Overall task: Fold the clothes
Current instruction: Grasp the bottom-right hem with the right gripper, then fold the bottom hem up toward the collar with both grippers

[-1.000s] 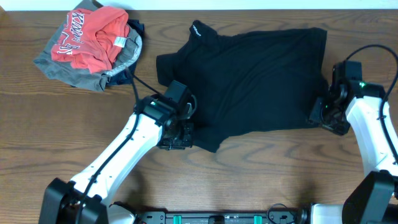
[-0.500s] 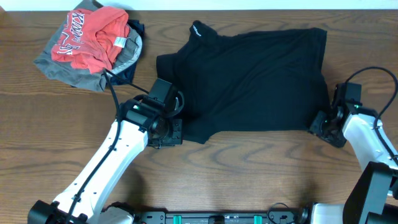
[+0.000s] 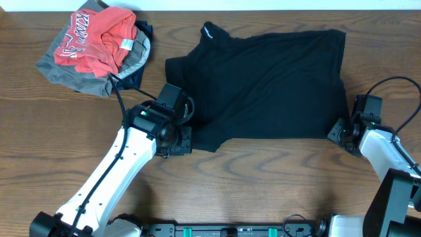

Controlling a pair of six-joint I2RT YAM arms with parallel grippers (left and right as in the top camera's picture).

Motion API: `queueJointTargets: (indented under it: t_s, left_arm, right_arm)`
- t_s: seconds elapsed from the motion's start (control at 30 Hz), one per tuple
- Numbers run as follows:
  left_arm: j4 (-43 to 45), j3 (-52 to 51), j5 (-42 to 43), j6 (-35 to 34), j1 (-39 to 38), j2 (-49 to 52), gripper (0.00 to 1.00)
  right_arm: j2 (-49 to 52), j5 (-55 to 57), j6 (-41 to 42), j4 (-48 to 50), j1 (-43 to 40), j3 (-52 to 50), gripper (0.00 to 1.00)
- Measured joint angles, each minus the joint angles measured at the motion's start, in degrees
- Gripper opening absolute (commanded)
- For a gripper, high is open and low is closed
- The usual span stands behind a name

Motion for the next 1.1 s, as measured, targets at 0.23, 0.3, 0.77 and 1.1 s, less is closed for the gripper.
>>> queueJointTargets:
  t_s: [0.23, 0.3, 0.77, 1.1]
  left_arm:
    - [0.0, 0.0, -0.83, 0.0, 0.0, 0.0, 0.06]
    - [0.0, 0.0, -0.92, 0.0, 0.0, 0.0, 0.06]
    - [0.44, 0.59, -1.05, 0.0, 0.17, 0.0, 0.06]
    - [-4.35, 10.67, -1.57, 0.07, 0.22, -1.22, 0.06]
  right_arm:
    - [3.8, 1.2, 1.66, 5.7, 0.07, 0.22, 0.46]
    - [4.66, 1.77, 2.03, 6.45, 0.07, 0.74, 0.45]
    - [5.2, -2.27, 4.02, 0.11, -1.16, 3.3, 0.01]
    - [-5.44, -4.22, 1.22, -20.85, -3.78, 9.35, 0.01]
